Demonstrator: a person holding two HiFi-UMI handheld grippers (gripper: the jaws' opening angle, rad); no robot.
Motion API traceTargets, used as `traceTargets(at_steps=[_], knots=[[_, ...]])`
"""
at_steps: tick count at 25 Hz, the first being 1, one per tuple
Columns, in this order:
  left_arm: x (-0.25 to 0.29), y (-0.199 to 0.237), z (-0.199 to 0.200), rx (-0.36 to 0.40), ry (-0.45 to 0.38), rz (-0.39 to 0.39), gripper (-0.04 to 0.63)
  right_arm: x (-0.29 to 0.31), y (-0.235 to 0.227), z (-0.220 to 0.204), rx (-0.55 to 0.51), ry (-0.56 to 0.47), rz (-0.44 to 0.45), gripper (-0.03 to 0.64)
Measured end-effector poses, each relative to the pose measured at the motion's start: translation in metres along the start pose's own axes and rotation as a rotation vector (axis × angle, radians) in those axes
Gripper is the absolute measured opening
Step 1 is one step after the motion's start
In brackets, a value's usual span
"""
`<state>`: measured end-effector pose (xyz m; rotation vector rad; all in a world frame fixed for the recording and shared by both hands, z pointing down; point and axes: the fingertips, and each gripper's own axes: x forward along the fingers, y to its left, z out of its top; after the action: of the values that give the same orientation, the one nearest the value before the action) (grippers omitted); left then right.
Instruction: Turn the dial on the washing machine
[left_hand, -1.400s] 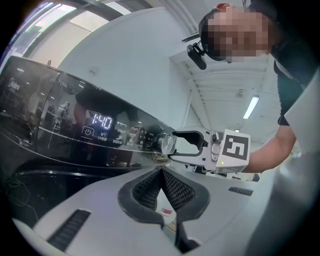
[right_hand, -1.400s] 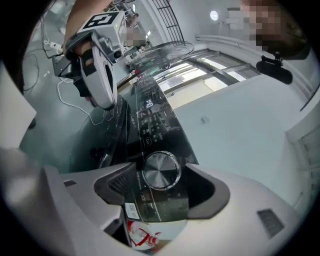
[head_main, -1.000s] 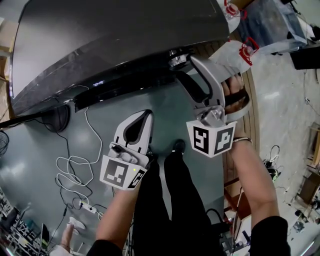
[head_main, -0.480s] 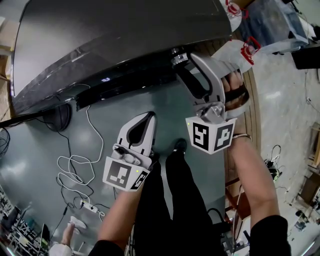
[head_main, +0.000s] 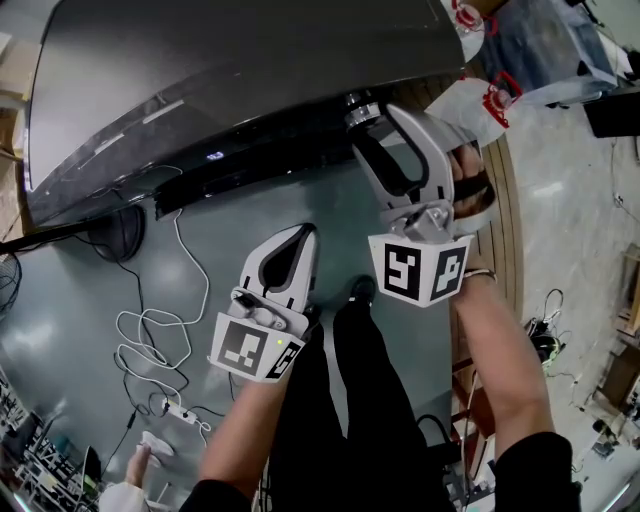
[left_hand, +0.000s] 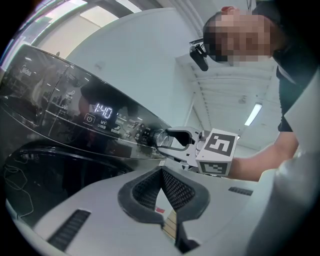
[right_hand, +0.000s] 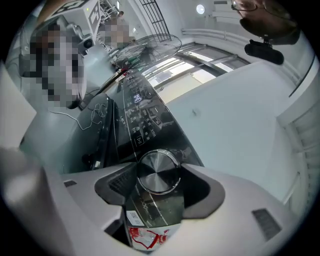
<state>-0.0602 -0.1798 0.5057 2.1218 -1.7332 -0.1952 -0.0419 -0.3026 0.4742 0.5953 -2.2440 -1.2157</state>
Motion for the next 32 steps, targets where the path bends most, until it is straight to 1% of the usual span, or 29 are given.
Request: traceTargets(at_steps=[8, 15, 21, 24, 27, 32], knots=[[-0.0013, 0.0053, 0.003, 0.003, -0.007, 0.012, 0.015, 0.0, -0.003, -0.0003, 0.094, 0.016, -0.013, 0.287], [-0.0009, 0.0053, 0.0014, -0.006, -0.006, 0.015, 0.015, 0.0, -0.0058, 0.0003, 0.217, 0.028, -0.014, 0.287], [0.0037, 0.0037, 0.0029, -0.009, -0.011, 0.009, 0.015, 0.0, -0.0073, -0.001, 0.338, 0.036, -0.024, 0.287], [0.005, 0.004, 0.0039, -0.009, -0.014, 0.009, 0.015, 0.0001, -0.0083, -0.0011, 0.405, 0.006, -0.05, 0.287], [0.0048, 0.0049, 0.0035, -0.012, -0.013, 0.01, 0.015, 0.0, -0.0072, -0.0029, 0.514, 0.054, -0.035, 0.287], [0.0073, 0.0044, 0.0043, -0.02, -0.018, 0.007, 0.015, 0.0002, -0.0064, -0.0051, 0.632, 0.078, -0.039, 0.287]])
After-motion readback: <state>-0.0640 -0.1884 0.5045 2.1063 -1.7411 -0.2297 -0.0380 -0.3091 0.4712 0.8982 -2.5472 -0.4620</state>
